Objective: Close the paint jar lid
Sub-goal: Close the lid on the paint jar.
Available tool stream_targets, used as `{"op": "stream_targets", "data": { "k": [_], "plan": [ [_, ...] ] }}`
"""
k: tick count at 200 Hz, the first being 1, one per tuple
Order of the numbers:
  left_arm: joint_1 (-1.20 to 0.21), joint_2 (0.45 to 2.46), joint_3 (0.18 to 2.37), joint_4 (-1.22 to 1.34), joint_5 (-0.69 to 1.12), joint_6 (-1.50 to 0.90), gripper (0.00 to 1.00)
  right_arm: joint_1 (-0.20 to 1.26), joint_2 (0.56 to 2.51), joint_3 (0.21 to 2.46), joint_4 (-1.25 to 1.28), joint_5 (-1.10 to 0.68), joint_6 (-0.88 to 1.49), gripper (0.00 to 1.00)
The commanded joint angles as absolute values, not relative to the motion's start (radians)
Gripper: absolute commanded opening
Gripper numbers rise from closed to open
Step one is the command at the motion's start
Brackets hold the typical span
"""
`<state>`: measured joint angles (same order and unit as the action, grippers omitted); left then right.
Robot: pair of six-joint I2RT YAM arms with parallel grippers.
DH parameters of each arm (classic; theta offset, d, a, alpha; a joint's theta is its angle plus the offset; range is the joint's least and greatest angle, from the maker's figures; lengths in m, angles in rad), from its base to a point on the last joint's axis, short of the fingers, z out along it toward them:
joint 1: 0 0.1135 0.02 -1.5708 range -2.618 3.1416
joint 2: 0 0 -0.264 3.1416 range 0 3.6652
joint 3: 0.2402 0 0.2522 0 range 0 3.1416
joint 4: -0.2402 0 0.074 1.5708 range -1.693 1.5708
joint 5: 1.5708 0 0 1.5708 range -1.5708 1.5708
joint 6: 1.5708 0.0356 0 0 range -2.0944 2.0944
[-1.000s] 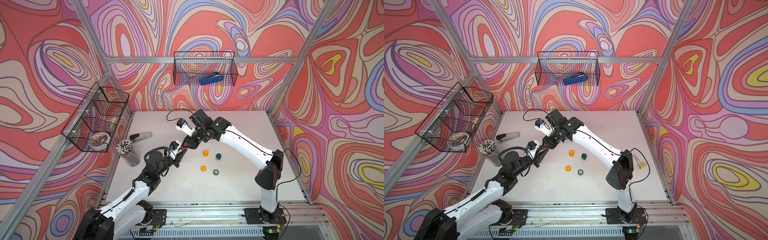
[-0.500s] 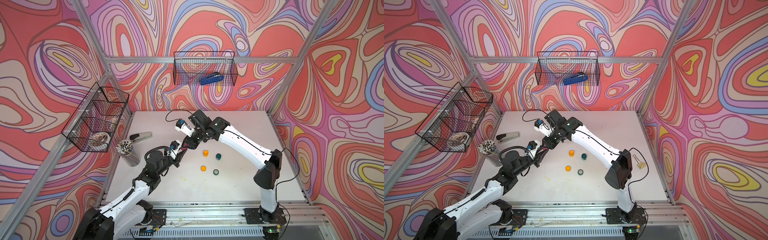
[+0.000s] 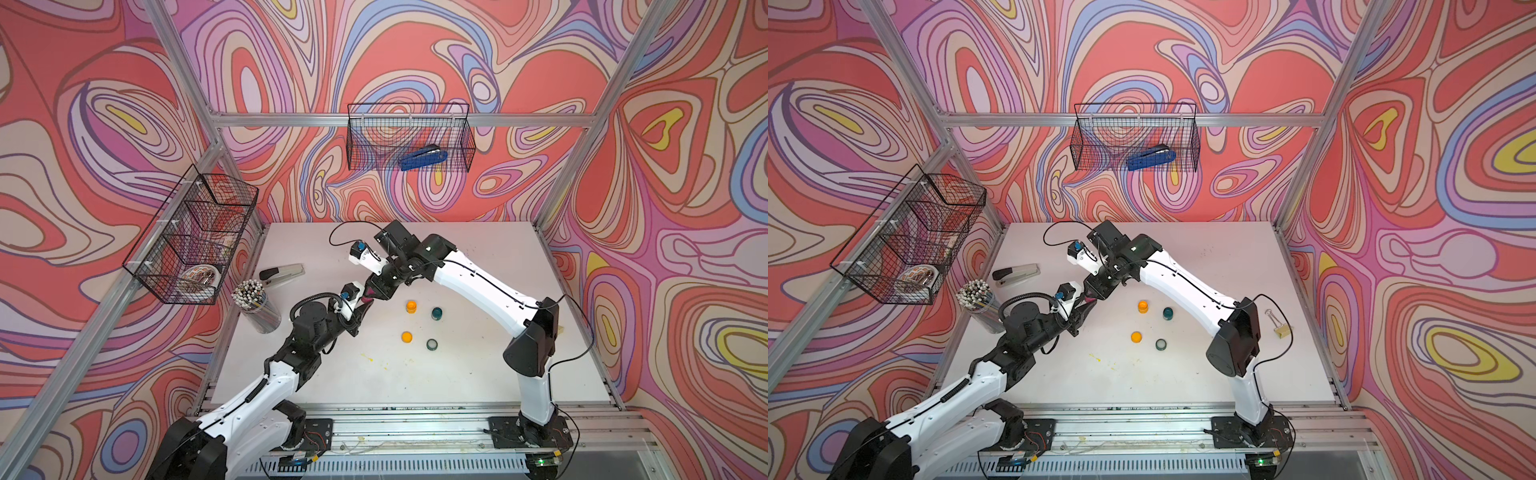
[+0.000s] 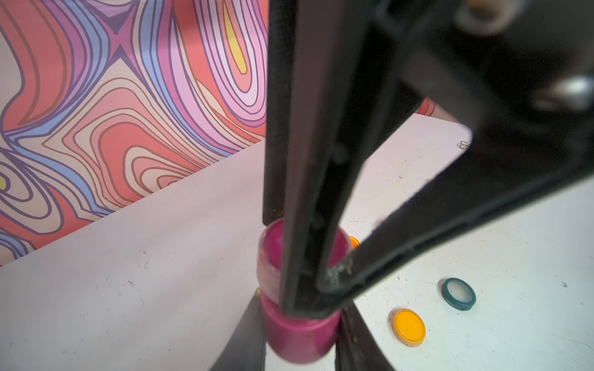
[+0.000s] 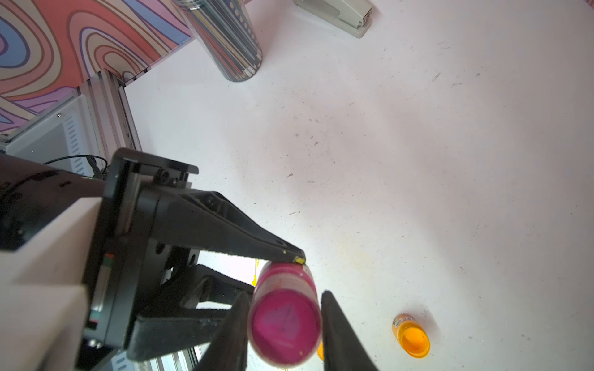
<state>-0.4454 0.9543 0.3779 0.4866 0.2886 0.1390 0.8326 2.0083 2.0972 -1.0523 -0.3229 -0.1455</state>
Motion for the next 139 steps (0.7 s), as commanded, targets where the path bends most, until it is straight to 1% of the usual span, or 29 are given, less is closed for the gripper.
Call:
{"op": "stream_targets", "data": {
  "k": [1, 50, 94, 139],
  "plan": [
    [-0.459, 0.922, 0.436, 0.588, 0.291, 0.169, 0.27, 0.856, 2.043, 2.085, -1.059, -0.413, -0.143, 0.34],
    [-0.459, 0.910, 0.433, 0.639, 0.258, 0.162, 0.27, 0.858, 2.028, 2.040, -1.016, -0.424, -0.114, 0.34],
    [-0.459, 0.904, 0.440, 0.657, 0.235, 0.151, 0.26, 0.858, 2.049, 2.057, -1.024, -0.349, -0.062, 0.34],
    [-0.458, 0.904, 0.439, 0.687, 0.141, 0.147, 0.27, 0.860, 2.065, 2.054, -0.999, -0.332, 0.027, 0.33]
  ]
}}
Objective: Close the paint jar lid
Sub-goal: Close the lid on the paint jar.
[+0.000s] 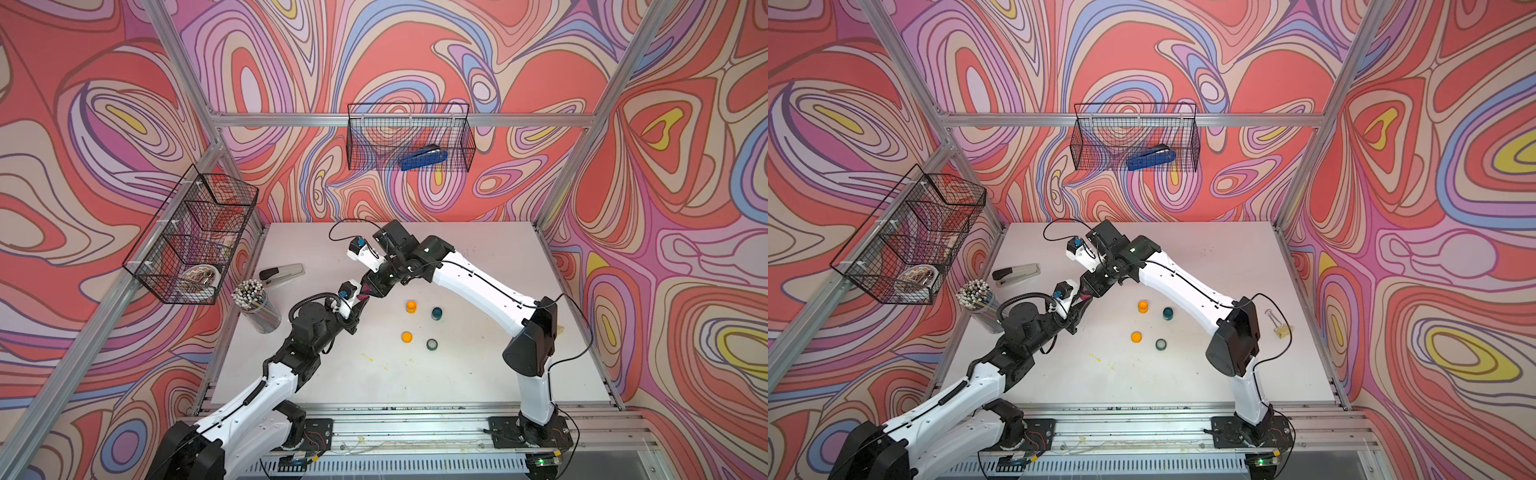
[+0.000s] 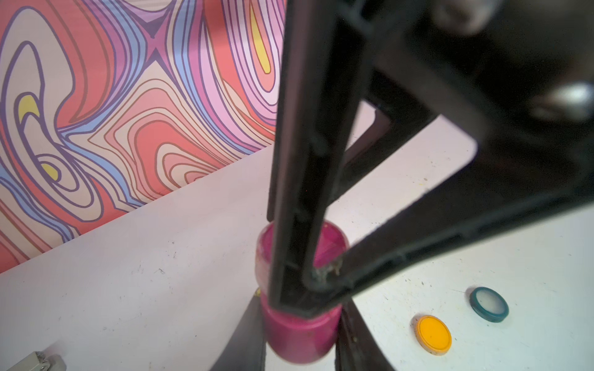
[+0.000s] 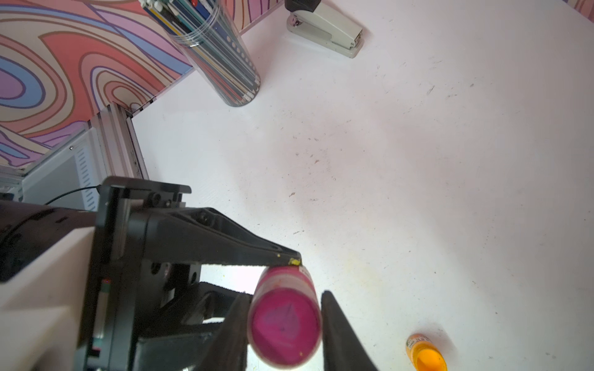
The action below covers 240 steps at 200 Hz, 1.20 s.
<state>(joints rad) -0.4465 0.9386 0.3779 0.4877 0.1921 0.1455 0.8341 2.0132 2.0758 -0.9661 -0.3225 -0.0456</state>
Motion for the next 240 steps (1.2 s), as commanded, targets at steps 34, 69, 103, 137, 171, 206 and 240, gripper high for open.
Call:
{"op": "stream_targets", "data": {
  "k": [34, 69, 103, 137, 171, 206, 240],
  "plan": [
    [-0.457, 0.914, 0.448, 0.704, 0.085, 0.143, 0.27, 0.874, 2.039, 1.993, -0.936, -0.307, 0.066, 0.33],
    [-0.458, 0.941, 0.462, 0.707, 0.120, 0.135, 0.27, 0.885, 2.047, 1.989, -0.939, -0.307, 0.065, 0.33],
    [-0.459, 0.946, 0.470, 0.684, 0.214, 0.138, 0.27, 0.888, 2.055, 2.007, -0.960, -0.285, 0.046, 0.32],
    [-0.461, 0.920, 0.462, 0.687, 0.162, 0.147, 0.27, 0.890, 2.062, 2.011, -0.956, -0.276, 0.066, 0.32],
    [-0.463, 0.912, 0.451, 0.729, 0.071, 0.127, 0.27, 0.896, 2.055, 1.980, -0.907, -0.255, 0.132, 0.31],
    [-0.465, 0.935, 0.439, 0.785, -0.002, 0.108, 0.27, 0.919, 2.039, 1.923, -0.817, -0.178, 0.250, 0.28],
    [-0.475, 0.966, 0.431, 0.842, -0.063, 0.101, 0.27, 0.950, 2.033, 1.886, -0.762, -0.057, 0.368, 0.28]
  ]
}}
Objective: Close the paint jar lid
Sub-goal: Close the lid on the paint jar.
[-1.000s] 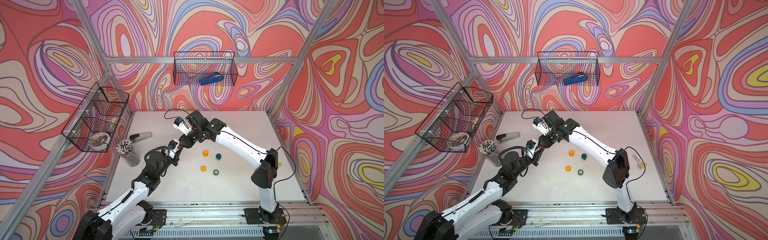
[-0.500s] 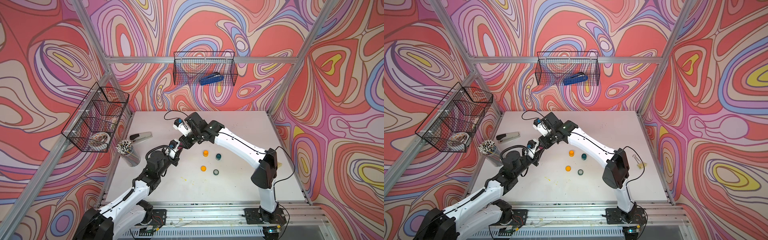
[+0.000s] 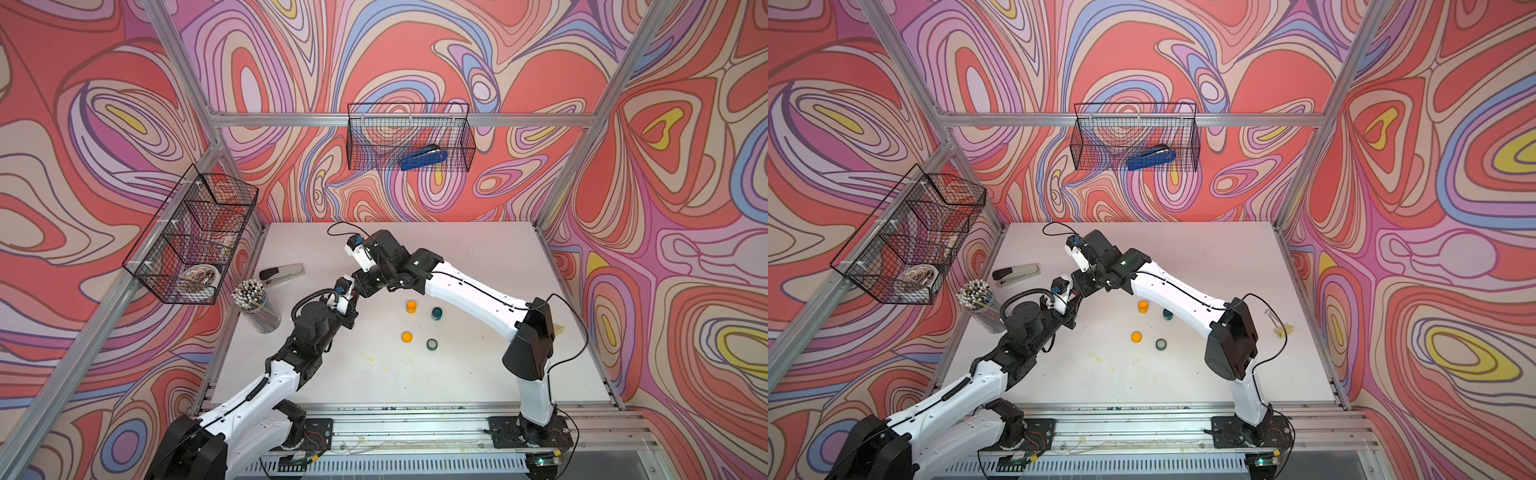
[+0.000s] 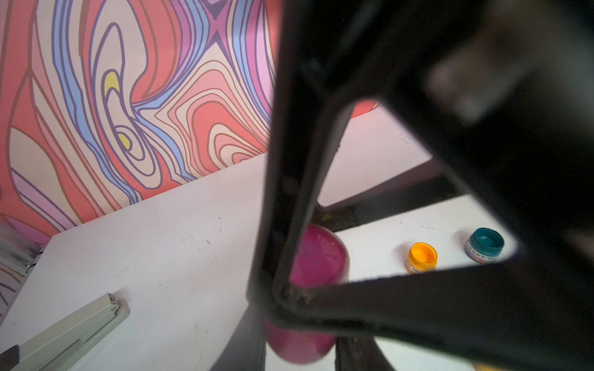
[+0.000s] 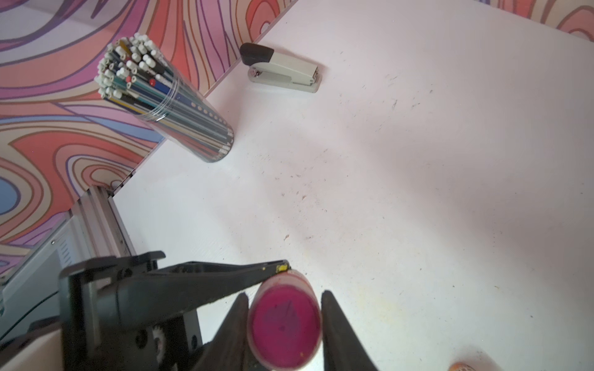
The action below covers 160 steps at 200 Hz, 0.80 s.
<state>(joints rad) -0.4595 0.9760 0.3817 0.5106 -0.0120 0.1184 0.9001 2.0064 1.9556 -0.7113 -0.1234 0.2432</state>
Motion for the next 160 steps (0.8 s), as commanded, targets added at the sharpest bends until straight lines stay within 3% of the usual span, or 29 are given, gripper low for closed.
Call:
{"op": "stream_targets", "data": {
  "k": [1, 71, 118, 160],
  "plan": [
    [-0.475, 0.967, 0.432, 0.843, -0.064, 0.102, 0.27, 0.951, 2.032, 1.885, -0.758, -0.056, 0.371, 0.28],
    [-0.477, 0.971, 0.431, 0.846, -0.063, 0.092, 0.27, 0.965, 2.001, 1.833, -0.680, -0.039, 0.402, 0.34],
    [-0.477, 0.932, 0.401, 0.782, -0.014, 0.076, 0.26, 0.964, 1.973, 1.820, -0.680, -0.008, 0.372, 0.55],
    [-0.477, 0.893, 0.393, 0.648, 0.036, 0.080, 0.27, 0.963, 1.909, 1.772, -0.644, 0.016, 0.317, 0.66]
  ]
}}
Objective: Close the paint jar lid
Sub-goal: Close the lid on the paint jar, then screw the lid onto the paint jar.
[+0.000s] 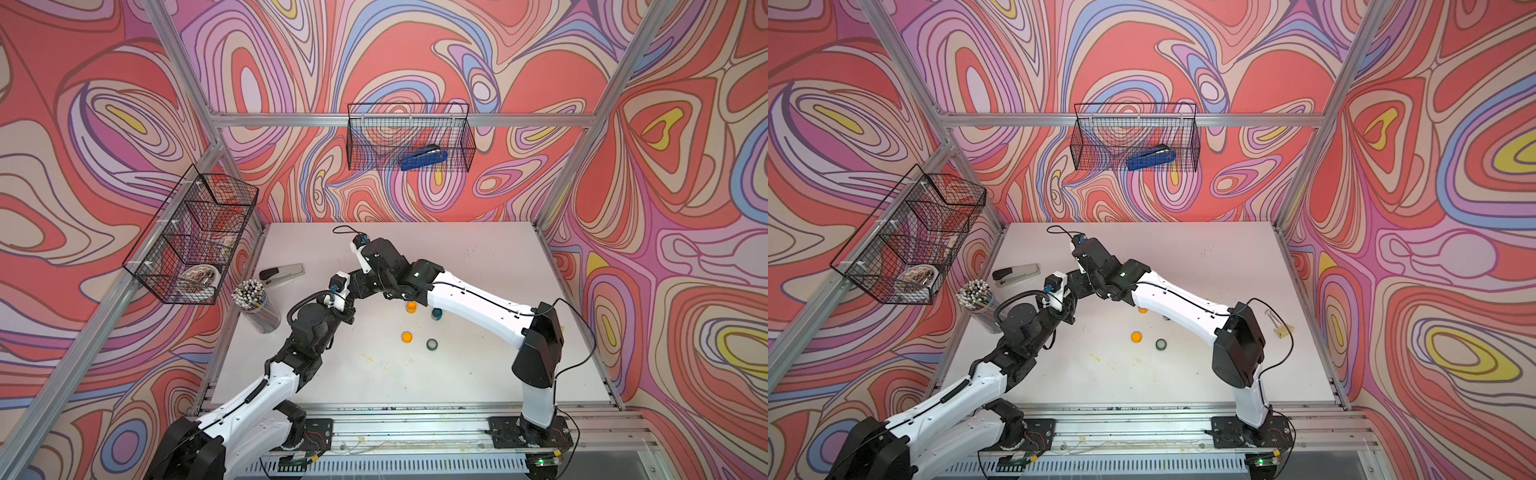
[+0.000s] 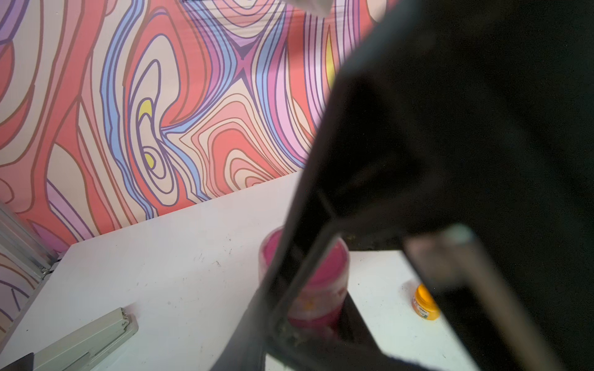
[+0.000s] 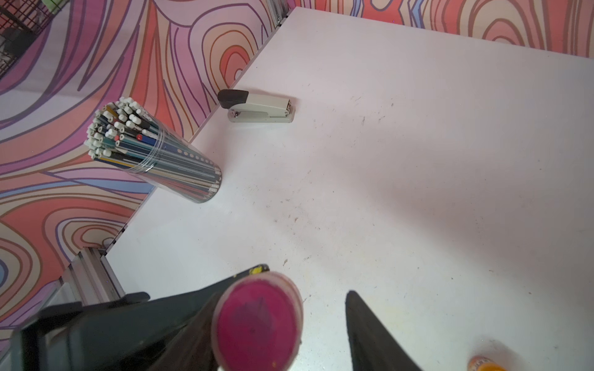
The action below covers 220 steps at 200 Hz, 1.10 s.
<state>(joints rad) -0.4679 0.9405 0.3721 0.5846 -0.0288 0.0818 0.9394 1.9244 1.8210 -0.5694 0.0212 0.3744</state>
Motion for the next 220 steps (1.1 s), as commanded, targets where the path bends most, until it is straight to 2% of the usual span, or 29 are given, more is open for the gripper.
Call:
{"op": "stream_targets", "data": {
  "k": [1, 70, 147, 220],
  "plan": [
    [-0.478, 0.893, 0.392, 0.645, 0.037, 0.080, 0.27, 0.963, 1.908, 1.772, -0.644, 0.016, 0.316, 0.66],
    [-0.477, 0.864, 0.374, 0.526, 0.076, 0.069, 0.27, 0.952, 1.827, 1.705, -0.612, -0.063, 0.197, 0.76],
    [-0.478, 0.871, 0.360, 0.541, 0.095, 0.057, 0.27, 0.914, 1.776, 1.625, -0.519, -0.193, 0.204, 0.80],
    [-0.477, 0.849, 0.348, 0.537, 0.087, 0.047, 0.26, 0.908, 1.709, 1.622, -0.555, -0.199, 0.149, 0.83]
  ]
}}
